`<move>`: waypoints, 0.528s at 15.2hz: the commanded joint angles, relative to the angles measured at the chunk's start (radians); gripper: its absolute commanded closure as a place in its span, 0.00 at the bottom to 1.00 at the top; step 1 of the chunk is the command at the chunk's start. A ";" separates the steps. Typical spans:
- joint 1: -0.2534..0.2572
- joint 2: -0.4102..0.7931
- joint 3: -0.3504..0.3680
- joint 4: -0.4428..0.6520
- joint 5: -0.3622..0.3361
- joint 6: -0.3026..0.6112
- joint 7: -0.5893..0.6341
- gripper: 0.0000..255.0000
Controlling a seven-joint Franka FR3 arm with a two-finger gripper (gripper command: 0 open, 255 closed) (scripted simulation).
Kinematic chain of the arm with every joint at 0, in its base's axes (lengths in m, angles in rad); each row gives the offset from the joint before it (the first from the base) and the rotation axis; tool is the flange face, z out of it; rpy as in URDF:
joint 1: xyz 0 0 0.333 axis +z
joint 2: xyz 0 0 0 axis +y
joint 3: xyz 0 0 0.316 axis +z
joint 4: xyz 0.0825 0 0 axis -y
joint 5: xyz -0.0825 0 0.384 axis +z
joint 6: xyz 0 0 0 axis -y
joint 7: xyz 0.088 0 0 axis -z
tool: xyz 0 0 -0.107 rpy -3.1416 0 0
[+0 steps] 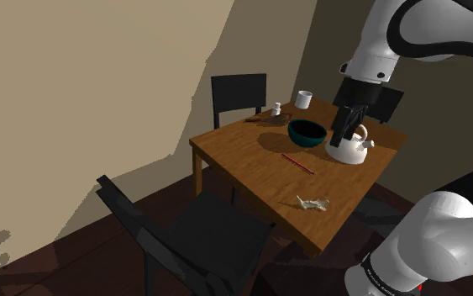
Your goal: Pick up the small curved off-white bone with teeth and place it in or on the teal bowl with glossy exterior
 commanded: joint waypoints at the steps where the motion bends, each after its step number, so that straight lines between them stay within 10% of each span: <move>1: 0.000 0.000 0.000 0.000 0.000 0.000 0.000 0.00; 8: 0.051 -0.042 -0.027 -0.253 -0.088 0.219 -0.208 0.00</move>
